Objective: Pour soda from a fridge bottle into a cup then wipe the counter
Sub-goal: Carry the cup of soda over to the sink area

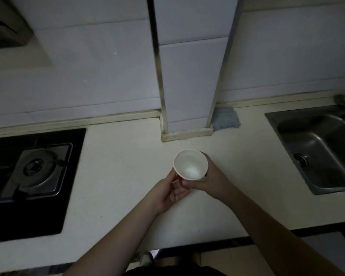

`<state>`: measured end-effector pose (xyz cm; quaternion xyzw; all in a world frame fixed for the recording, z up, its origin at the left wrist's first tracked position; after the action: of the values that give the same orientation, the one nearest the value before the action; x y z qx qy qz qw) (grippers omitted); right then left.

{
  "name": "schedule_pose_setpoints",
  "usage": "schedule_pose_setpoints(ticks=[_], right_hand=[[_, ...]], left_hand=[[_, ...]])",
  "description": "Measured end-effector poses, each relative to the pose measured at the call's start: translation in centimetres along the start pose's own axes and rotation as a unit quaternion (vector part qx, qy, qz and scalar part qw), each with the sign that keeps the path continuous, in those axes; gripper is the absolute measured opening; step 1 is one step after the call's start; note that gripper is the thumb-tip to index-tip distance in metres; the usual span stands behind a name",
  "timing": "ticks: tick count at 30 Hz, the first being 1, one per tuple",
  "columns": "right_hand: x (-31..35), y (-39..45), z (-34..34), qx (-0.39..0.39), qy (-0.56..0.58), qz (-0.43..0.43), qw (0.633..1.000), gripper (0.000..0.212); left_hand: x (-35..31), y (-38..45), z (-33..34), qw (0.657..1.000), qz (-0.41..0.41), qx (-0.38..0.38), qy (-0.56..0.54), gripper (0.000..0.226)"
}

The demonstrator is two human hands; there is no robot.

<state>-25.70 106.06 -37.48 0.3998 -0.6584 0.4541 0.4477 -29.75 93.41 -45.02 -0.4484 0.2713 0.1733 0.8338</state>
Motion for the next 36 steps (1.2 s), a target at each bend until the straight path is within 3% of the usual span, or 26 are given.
schedule_pose_setpoints(ticks=[9,20,23,27,32,36], right_hand=[[2.7,-1.5,-4.4,-0.048,0.002,-0.004,0.999,0.083],[6.5,-6.6,-10.7,-0.194,-0.037,-0.007,0.98,0.081],[6.8,-8.7,-12.5,-0.24,-0.036,-0.001,0.97,0.082],[7.5,-12.2,-14.6,-0.278,-0.036,0.001,0.96,0.061],[7.2,-16.7,-18.1,-0.332,-0.022,0.007,0.943,0.074],[6.3,-20.8,-21.3,-0.367,-0.012,0.006,0.93,0.063]], left_hand=[[-1.8,0.1,4.9,0.998,0.015,0.055,0.026,0.044],[-2.8,-1.6,13.1,0.977,0.003,0.174,0.122,0.062],[-2.1,-2.2,15.6,0.967,-0.004,0.206,0.151,0.06],[-0.9,-3.1,19.3,0.951,-0.009,0.25,0.184,0.057],[2.6,-4.0,24.1,0.931,-0.028,0.291,0.219,0.065],[6.1,-4.9,28.3,0.916,-0.052,0.316,0.24,0.062]])
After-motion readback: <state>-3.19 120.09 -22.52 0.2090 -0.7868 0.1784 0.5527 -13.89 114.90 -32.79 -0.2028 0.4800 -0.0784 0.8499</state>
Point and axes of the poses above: each hand's wrist, its own y-axis towards the middle knuckle, its own z-axis out of the palm, x = y × z, the point moved 7 cm from there along y, towards the middle knuckle, and after that the axes turned 6 degrees about z, right-handed, at the moved point
